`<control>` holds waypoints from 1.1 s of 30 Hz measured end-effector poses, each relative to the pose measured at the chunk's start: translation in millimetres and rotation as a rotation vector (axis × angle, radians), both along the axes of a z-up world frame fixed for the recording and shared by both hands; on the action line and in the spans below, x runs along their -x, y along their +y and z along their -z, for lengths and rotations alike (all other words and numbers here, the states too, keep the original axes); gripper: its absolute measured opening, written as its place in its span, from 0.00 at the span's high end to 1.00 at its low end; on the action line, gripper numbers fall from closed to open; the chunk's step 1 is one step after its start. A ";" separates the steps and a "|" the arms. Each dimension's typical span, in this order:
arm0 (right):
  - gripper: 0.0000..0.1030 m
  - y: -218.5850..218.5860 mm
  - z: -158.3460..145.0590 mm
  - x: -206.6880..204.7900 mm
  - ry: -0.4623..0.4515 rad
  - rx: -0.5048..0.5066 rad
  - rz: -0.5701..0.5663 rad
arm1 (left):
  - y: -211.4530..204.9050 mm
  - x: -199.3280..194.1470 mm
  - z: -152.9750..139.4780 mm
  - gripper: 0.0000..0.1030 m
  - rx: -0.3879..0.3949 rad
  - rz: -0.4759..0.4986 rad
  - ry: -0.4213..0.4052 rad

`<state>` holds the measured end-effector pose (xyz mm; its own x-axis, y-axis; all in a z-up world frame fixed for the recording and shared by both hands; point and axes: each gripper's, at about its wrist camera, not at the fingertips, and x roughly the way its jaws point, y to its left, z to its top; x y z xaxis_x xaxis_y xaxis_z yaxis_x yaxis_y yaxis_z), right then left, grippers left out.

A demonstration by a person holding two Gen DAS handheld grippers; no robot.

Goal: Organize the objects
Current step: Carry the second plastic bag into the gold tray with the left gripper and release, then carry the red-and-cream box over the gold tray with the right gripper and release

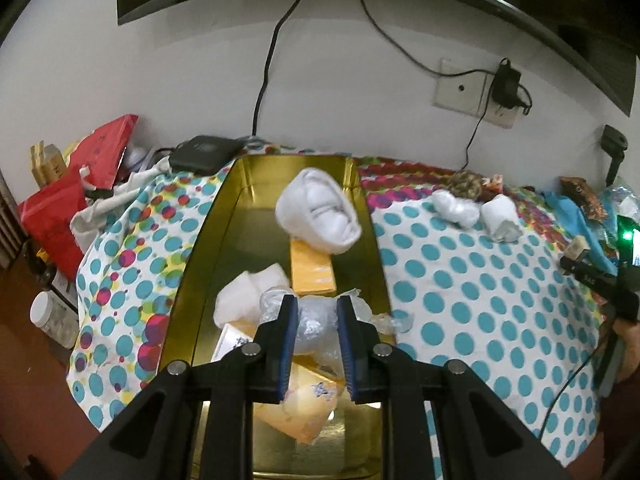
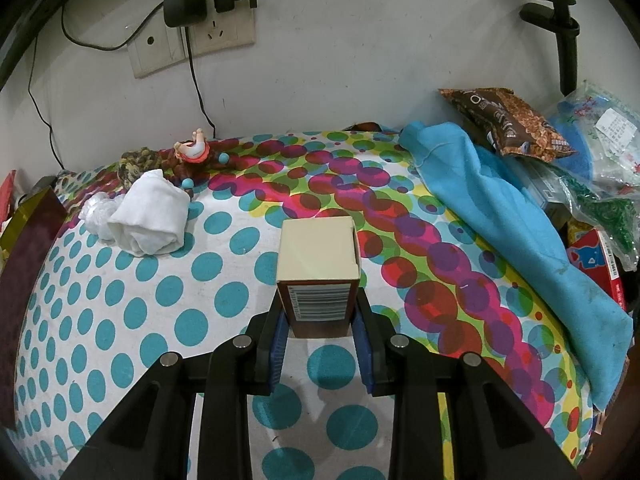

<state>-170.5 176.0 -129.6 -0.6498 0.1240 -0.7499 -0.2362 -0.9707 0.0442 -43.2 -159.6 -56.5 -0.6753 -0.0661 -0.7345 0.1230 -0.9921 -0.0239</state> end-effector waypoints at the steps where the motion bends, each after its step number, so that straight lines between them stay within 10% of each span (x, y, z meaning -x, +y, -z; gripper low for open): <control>1: 0.72 0.8 0.4 -0.5 -0.001 -0.002 0.000 | -0.3 0.3 2.6 0.80 0.002 -0.004 -0.003; 17: 0.73 -2.7 -1.1 -1.0 -0.007 -0.038 -0.009 | -0.9 -8.3 4.8 0.45 -0.030 -0.038 0.024; 33: 0.73 0.4 -4.0 -32.8 0.088 -0.033 -0.098 | -16.8 -25.8 -0.6 0.43 -0.061 -0.078 0.039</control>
